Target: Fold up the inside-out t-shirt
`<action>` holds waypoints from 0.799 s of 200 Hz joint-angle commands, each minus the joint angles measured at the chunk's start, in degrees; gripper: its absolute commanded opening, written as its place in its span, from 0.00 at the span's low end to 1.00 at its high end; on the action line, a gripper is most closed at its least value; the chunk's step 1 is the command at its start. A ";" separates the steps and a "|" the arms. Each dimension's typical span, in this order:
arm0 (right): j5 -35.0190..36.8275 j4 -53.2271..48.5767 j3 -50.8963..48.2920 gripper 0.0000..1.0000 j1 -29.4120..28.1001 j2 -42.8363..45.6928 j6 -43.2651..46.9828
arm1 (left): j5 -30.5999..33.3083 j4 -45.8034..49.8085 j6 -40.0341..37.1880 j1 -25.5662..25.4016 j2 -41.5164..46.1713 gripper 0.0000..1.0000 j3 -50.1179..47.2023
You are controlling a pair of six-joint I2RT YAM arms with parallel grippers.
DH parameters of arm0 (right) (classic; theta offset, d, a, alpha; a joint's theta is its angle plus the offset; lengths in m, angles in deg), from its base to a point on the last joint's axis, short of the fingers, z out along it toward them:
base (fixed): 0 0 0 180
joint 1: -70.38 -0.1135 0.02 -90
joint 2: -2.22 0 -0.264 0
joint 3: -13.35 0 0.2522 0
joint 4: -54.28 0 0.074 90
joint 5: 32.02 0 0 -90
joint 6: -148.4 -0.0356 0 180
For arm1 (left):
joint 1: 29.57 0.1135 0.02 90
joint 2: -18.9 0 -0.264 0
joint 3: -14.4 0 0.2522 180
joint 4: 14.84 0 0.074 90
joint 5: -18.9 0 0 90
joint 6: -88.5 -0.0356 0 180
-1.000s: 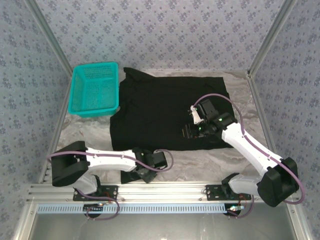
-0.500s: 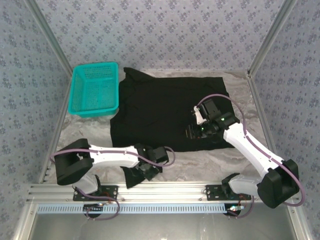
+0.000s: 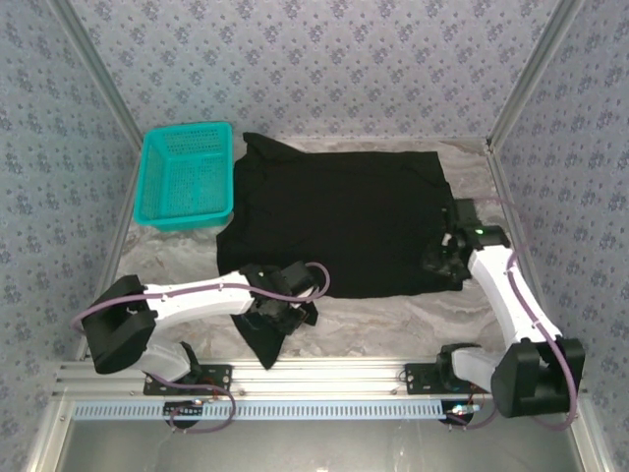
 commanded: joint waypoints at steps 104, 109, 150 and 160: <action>7.17 0.17 3.63 0.68 5.07 -22.09 1.40 | -8.59 -0.67 -1.77 3.73 3.92 0.00 1.02; 7.39 -0.01 3.98 0.67 4.76 -23.47 1.48 | -8.69 -0.67 -1.74 3.73 3.83 0.00 1.05; 9.17 -3.17 7.23 0.57 5.70 -30.50 1.65 | -8.35 0.82 -1.56 3.99 3.99 0.00 1.11; 10.05 -4.05 8.14 0.55 6.54 -31.74 1.83 | -8.34 0.83 -1.46 4.16 4.19 0.00 1.08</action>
